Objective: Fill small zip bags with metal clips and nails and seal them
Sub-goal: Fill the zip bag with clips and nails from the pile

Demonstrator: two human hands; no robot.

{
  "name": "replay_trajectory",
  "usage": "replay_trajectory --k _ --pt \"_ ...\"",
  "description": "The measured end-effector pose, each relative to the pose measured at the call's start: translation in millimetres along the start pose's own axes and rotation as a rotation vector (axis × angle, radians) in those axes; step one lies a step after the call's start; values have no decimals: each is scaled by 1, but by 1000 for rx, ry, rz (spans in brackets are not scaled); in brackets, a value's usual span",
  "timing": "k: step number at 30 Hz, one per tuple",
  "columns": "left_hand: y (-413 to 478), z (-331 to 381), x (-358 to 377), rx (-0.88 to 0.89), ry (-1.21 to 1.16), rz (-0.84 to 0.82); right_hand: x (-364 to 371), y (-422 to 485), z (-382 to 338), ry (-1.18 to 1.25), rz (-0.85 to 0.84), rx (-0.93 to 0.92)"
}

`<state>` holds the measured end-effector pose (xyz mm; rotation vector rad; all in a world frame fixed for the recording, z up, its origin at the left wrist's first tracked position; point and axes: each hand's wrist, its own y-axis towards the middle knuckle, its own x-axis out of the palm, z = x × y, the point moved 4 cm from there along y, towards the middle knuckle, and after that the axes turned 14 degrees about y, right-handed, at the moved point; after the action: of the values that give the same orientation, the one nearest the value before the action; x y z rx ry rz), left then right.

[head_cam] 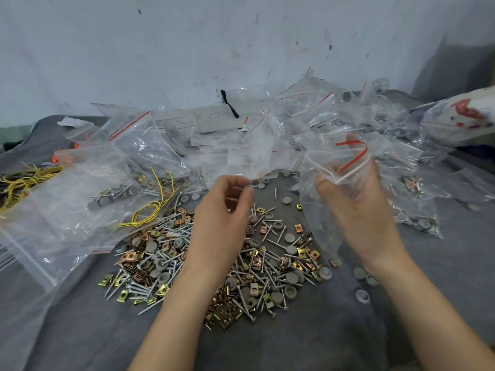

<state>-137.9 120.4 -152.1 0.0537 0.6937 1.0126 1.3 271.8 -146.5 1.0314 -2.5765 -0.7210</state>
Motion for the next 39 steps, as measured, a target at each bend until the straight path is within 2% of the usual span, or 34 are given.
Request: replay_trajectory --k 3,12,21,28,32,37,39 --pt "-2 12 -7 35 -138 63 4 -2 4 -60 0 28" --pt "0 21 -12 52 -259 153 24 -14 16 -239 -146 9" --pt "-5 30 -19 176 -201 162 31 -15 14 -278 -210 34" --pt "-10 37 -14 269 -60 58 31 -17 19 -291 -213 21" --pt "-10 34 -13 222 -59 53 31 -16 20 -290 -206 6" --pt "-5 21 -17 140 -57 160 31 -15 19 -251 -206 16" --pt "-3 11 -13 89 5 136 29 -14 20 -238 -200 6"
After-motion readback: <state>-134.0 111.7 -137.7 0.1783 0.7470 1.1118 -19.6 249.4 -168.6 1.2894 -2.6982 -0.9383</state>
